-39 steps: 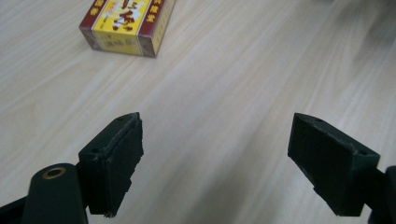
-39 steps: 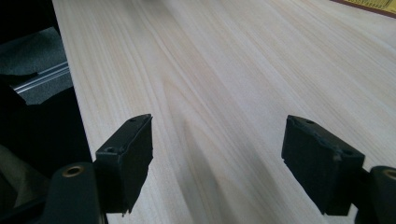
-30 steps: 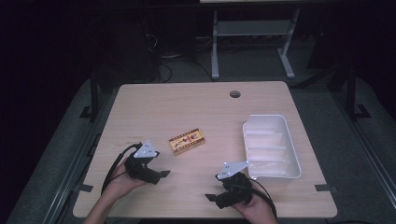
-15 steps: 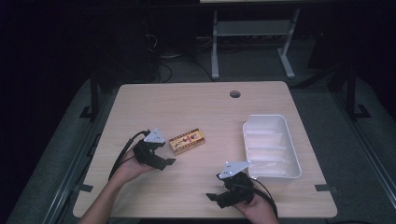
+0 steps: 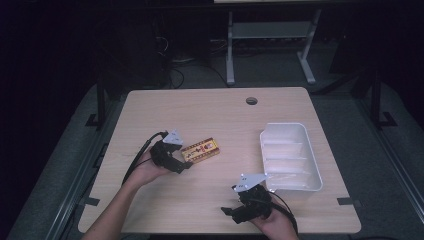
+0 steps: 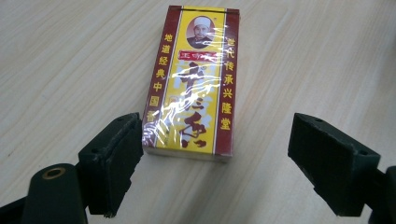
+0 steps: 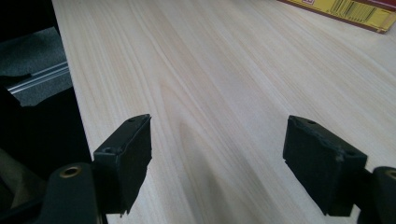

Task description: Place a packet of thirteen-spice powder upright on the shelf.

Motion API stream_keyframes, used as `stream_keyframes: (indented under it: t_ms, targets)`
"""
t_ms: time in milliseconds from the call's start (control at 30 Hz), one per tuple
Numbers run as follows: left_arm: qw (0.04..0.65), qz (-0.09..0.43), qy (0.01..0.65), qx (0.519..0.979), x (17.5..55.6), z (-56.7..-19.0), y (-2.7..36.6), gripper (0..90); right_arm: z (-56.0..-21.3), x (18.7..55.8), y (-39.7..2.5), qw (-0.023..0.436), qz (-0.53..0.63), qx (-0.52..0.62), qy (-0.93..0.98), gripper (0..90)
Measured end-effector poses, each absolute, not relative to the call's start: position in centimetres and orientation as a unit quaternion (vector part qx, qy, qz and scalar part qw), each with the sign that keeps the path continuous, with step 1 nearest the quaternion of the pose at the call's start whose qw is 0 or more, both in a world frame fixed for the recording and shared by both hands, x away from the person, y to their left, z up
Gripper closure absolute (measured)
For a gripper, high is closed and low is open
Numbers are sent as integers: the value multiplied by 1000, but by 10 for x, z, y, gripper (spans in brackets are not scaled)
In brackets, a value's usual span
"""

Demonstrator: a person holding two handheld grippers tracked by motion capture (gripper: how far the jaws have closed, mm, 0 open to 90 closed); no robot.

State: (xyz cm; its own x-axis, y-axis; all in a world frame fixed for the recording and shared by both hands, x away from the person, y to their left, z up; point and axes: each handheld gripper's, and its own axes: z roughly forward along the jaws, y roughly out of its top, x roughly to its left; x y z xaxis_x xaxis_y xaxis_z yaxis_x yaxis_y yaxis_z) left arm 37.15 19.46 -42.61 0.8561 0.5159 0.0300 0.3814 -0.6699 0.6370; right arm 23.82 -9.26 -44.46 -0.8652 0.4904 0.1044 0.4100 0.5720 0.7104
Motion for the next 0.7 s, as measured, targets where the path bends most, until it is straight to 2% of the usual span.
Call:
stream_keyframes:
  t_ms: [700]
  targets:
    - [293,101,243,919,396,-437,173,173,-444,238,-91,44,389,250,886,226]
